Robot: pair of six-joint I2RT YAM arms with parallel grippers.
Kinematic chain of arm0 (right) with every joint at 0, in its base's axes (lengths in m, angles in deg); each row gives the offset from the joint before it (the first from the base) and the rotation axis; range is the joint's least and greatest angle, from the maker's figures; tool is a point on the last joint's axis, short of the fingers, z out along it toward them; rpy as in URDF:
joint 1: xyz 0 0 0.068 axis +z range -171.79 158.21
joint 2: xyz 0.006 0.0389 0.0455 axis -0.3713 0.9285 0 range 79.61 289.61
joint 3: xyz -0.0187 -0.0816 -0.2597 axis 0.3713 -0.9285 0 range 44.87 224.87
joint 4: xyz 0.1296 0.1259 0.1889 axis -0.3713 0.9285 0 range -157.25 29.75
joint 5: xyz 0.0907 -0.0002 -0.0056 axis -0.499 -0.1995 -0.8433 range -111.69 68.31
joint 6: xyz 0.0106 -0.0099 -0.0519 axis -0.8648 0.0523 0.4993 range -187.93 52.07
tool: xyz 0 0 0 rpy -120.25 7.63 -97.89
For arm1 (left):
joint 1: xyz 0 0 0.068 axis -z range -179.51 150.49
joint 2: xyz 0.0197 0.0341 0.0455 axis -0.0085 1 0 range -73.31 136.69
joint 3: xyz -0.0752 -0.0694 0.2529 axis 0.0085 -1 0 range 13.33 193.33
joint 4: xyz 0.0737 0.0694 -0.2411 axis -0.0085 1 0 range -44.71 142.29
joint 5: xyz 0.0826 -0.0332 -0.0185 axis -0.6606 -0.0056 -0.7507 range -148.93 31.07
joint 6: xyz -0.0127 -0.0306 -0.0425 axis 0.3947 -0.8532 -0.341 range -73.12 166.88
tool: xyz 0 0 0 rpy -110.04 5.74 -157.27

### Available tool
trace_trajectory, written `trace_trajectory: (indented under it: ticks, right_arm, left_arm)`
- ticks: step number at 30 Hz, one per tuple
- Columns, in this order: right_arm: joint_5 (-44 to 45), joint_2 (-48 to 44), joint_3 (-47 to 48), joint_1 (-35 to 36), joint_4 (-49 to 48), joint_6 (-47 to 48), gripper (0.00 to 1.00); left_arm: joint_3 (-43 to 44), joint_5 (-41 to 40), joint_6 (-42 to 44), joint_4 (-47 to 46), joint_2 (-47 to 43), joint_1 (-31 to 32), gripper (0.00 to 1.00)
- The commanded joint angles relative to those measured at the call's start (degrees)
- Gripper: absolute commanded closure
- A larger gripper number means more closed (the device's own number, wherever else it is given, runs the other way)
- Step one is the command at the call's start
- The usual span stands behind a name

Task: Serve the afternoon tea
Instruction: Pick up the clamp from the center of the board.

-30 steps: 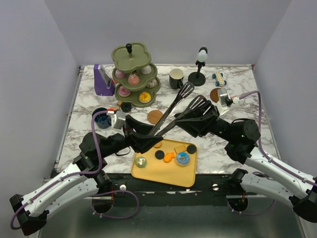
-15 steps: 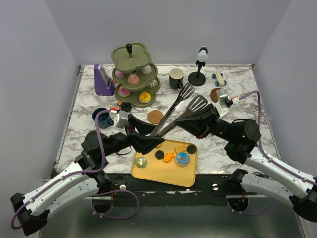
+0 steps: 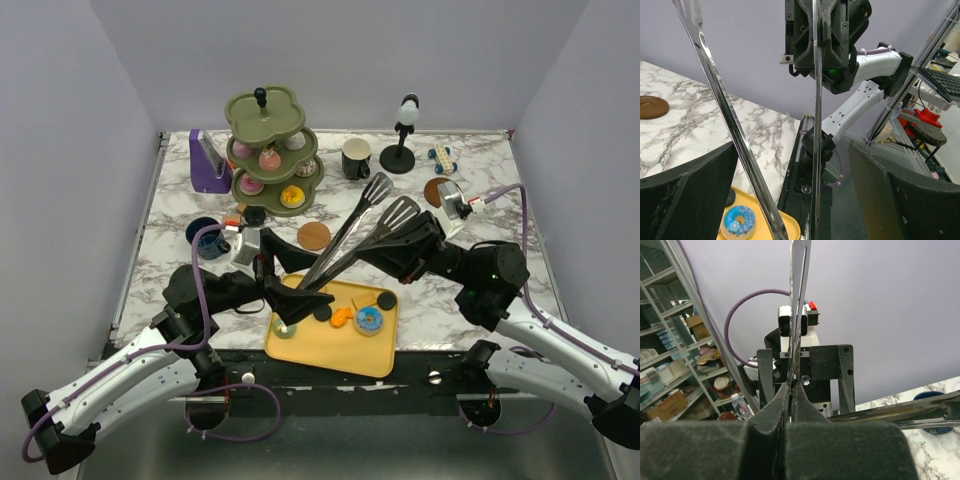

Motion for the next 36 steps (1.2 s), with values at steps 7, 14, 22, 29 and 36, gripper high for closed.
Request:
trace_trajectory:
  ticks: [7, 14, 22, 29, 36]
  right_arm:
    - [-7.6, -1.3, -0.3, 0.1, -0.9, 0.6, 1.0]
    - [-9.4, -2.2, -0.6, 0.1, -0.5, 1.1, 1.0]
    - [-10.3, -2.6, -1.0, 0.1, 0.2, 2.0, 1.0]
    - [-9.7, -3.0, -2.0, 0.1, 0.3, 2.7, 1.0]
    - [-8.8, -3.5, -2.1, 0.1, 1.1, 3.3, 1.0]
  left_arm:
    - [2.1, 7.3, 0.4, -2.8, 2.5, -0.3, 0.02]
    - [5.6, 11.5, -0.6, -3.2, 7.4, -1.1, 0.02]
    - [7.5, 14.1, -2.4, -7.2, 11.5, -1.4, 0.01]
    - [8.7, 16.1, -3.9, -8.8, 13.4, -1.4, 0.04]
    - [8.5, 16.7, -4.2, -7.8, 14.4, -1.4, 0.13]
